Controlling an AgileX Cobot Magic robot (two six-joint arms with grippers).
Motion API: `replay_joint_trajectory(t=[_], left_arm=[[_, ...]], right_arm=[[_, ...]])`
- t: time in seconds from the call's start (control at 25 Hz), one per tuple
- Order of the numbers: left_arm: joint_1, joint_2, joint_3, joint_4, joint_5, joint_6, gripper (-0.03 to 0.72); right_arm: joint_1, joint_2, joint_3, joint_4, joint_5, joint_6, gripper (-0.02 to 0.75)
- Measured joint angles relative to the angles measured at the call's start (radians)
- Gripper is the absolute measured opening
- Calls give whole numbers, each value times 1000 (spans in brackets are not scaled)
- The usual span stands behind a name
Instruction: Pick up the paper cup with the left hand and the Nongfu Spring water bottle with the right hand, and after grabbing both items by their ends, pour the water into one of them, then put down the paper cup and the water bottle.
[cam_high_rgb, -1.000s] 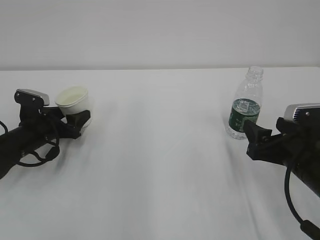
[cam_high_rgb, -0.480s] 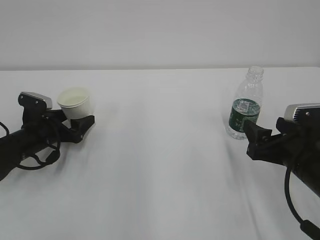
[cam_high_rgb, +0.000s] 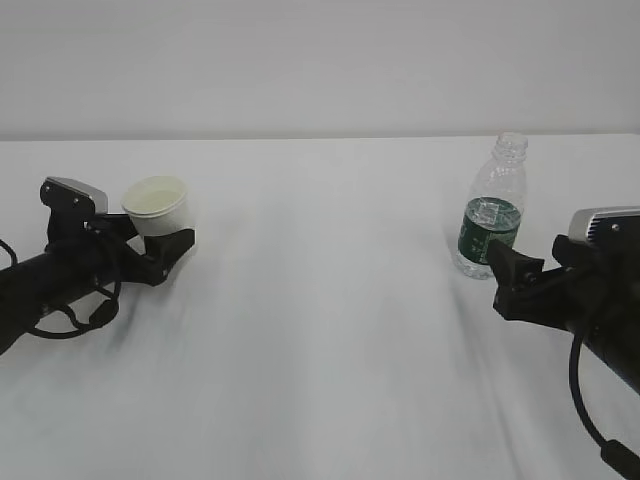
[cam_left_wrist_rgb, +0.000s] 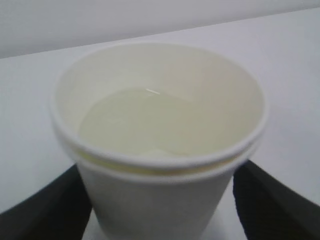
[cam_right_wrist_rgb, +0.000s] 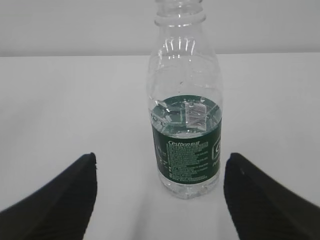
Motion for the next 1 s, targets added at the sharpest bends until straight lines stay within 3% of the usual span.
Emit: replay_joint_trajectory(t=[1.0], left_arm=[[0, -144, 191, -18, 2, 0, 630]], right_arm=[[0, 0, 0, -2, 0, 3, 592]])
